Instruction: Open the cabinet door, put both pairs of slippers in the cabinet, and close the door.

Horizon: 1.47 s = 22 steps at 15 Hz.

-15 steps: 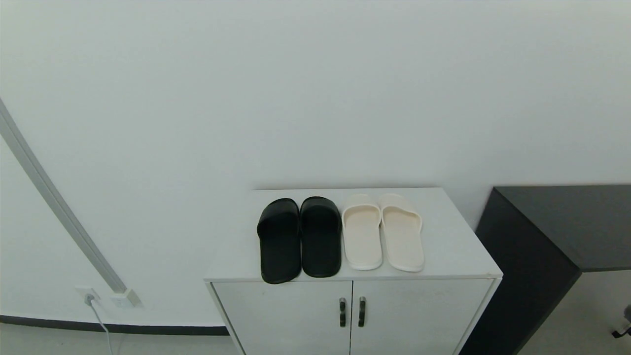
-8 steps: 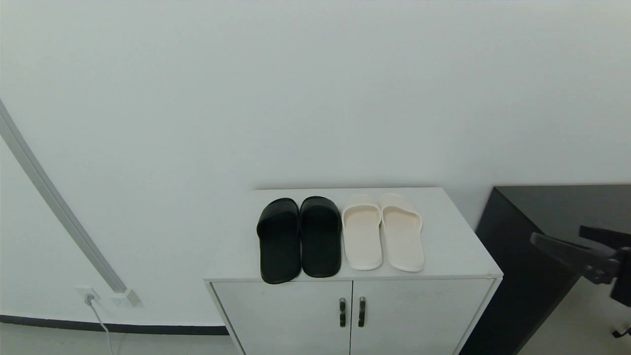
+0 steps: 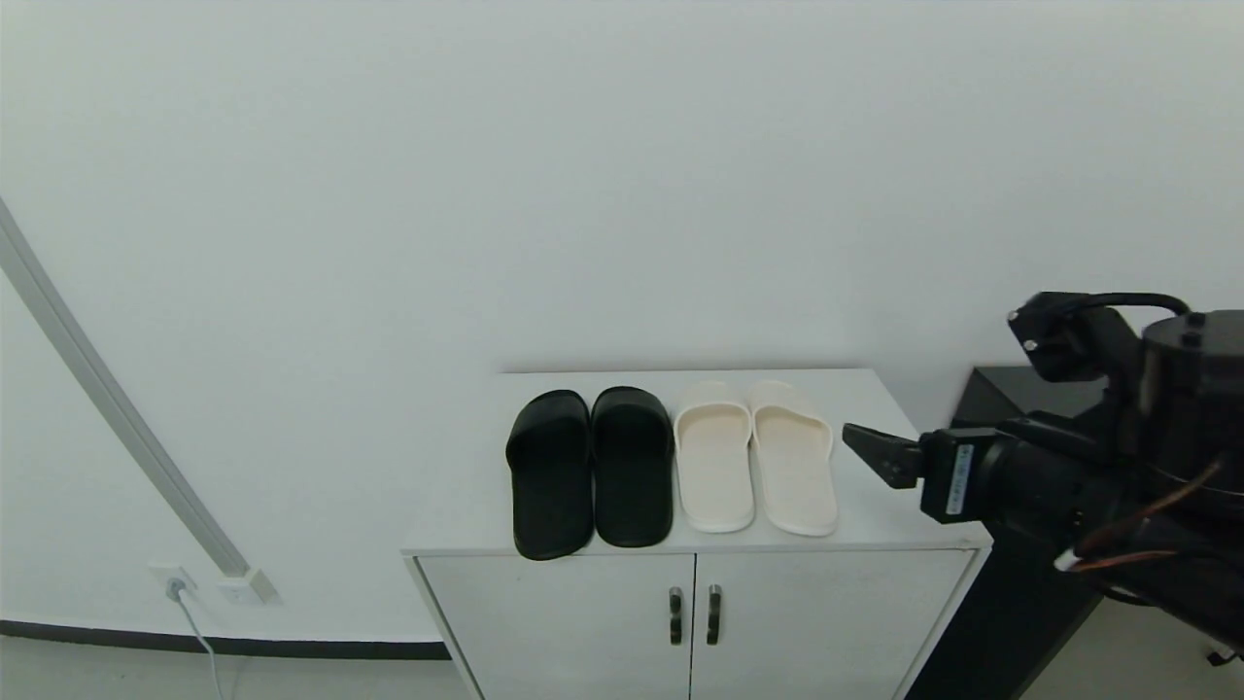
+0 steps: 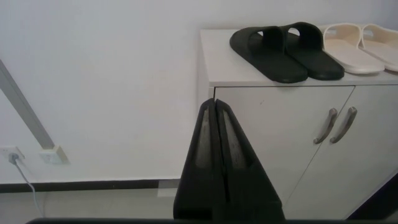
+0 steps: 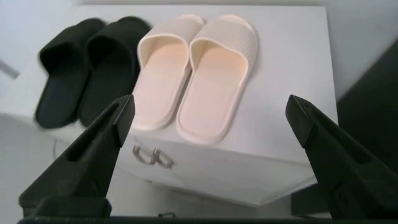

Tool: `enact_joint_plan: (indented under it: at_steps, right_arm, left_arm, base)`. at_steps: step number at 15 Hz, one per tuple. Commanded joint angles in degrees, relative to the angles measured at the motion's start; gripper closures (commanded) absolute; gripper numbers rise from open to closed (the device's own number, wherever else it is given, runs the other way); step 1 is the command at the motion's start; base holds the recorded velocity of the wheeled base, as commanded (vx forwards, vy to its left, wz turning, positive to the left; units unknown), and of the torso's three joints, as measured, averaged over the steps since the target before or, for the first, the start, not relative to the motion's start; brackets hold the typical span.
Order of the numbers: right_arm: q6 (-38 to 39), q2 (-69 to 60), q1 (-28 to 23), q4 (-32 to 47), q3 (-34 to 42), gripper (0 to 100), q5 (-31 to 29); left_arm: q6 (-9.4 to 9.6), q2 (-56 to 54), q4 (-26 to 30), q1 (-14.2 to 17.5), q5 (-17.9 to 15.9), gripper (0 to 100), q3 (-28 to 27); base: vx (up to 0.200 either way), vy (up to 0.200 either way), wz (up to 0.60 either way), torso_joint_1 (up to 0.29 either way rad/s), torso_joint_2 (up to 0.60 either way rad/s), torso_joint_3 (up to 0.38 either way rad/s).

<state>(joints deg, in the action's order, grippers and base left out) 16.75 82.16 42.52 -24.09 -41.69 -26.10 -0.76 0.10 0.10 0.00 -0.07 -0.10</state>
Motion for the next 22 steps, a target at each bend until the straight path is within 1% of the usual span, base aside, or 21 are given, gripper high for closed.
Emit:
enact_joint_plan:
  at_steps: [1,2,5,7,10,13,16,22]
  right_arm:
    - [0.39,10.3,0.72,-4.48,-3.04,0,-3.87]
    - [0.39,11.79,0.99,-5.44,-3.57,0,-4.84]
    - [0.56,21.81,4.5,-10.1,-7.26,0,-10.55]
    - [0.56,27.61,4.59,-11.86,-10.78,0,-12.13]
    - [0.21,32.53,3.27,-13.09,-14.56,0,-11.61]
    - [-0.49,35.17,1.42,-12.83,-18.51,0,-8.18]
    - [-0.75,38.51,-0.25,-12.65,-21.94,0,-6.24]
    - [-1.98,43.87,-3.32,-12.74,-28.44,0,-5.1]
  left_arm:
    - [-0.04,-0.01,-0.01,0.0,-0.01,100,0.01]
    - [-0.04,-0.01,-0.01,0.0,-0.01,100,0.01]
    - [-0.04,-0.01,-0.01,0.0,-0.01,100,0.01]
    - [-0.04,-0.01,-0.01,0.0,-0.01,100,0.01]
    - [-0.04,-0.01,-0.01,0.0,-0.01,100,0.01]
    - [-0.04,-0.01,-0.01,0.0,-0.01,100,0.01]
    - [-0.04,-0.01,-0.01,0.0,-0.01,100,0.01]
    - [-0.04,-0.01,-0.01,0.0,-0.01,100,0.01]
  base:
    - [0.0,0.0,0.0,0.0,0.0,0.0]
    - [0.0,0.0,0.0,0.0,0.0,0.0]
    - [0.0,0.0,0.0,0.0,0.0,0.0]
    - [0.0,0.0,0.0,0.0,0.0,0.0]
    - [0.0,0.0,0.0,0.0,0.0,0.0]
    - [0.0,0.0,0.0,0.0,0.0,0.0]
    - [0.0,0.0,0.0,0.0,0.0,0.0]
    - [0.0,0.0,0.0,0.0,0.0,0.0]
